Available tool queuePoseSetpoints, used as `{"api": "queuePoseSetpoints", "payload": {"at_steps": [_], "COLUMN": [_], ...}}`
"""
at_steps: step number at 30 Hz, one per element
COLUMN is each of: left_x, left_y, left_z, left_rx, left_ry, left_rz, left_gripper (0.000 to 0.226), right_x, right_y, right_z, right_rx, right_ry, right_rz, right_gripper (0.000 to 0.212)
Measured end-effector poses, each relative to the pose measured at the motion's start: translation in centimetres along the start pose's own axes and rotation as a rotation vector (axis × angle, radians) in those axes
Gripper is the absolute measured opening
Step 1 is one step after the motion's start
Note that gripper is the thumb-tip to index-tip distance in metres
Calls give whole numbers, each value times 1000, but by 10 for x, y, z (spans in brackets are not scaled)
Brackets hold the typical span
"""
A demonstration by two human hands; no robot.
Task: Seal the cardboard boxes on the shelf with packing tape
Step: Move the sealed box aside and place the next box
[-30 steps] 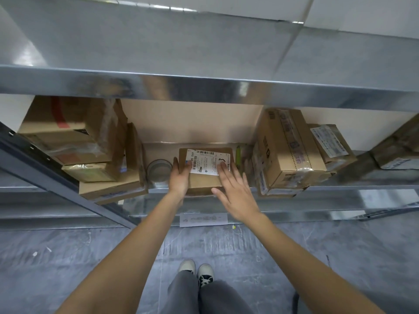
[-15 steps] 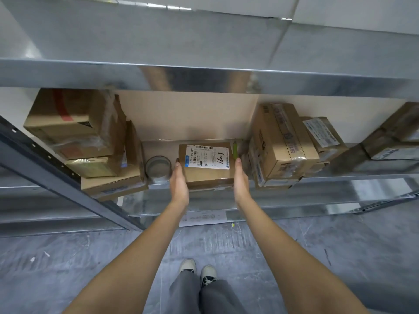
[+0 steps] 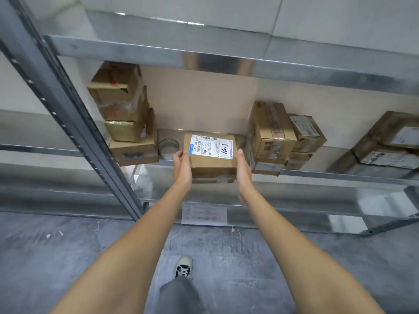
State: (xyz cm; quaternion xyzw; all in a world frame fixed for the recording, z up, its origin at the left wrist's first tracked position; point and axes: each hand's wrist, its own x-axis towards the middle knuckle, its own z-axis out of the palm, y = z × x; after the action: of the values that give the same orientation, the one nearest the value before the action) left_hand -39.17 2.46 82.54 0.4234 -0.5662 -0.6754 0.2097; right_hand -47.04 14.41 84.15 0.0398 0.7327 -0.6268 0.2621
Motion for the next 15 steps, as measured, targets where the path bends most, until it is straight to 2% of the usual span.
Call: {"api": "queuePoseSetpoints", "payload": {"at_steps": [4, 6, 9, 12, 15], "left_x": [-38, -55, -78, -106, -129], "left_y": [20, 34, 60, 93, 129], "left_z": [-7, -12, -21, -31, -43], "left_rx": [-41, -47, -53, -94, -174], "left_ry": [44, 102, 178, 214, 224], "left_rz": [77, 147, 284, 394, 457], "left_gripper": [31, 33, 34, 49, 46], "right_x": [-39, -55, -78, -101, -129], "right_y": [-13, -22, -33, -54, -85], "right_z": [-13, -18, -22, -19, -13], "right_rx": [39, 58, 45, 47, 34], "right_ry": [-23, -14, 21, 46, 46], "right_rz": [-141, -233, -426, -558, -693], "right_gripper": [34, 31, 48, 60, 69]}}
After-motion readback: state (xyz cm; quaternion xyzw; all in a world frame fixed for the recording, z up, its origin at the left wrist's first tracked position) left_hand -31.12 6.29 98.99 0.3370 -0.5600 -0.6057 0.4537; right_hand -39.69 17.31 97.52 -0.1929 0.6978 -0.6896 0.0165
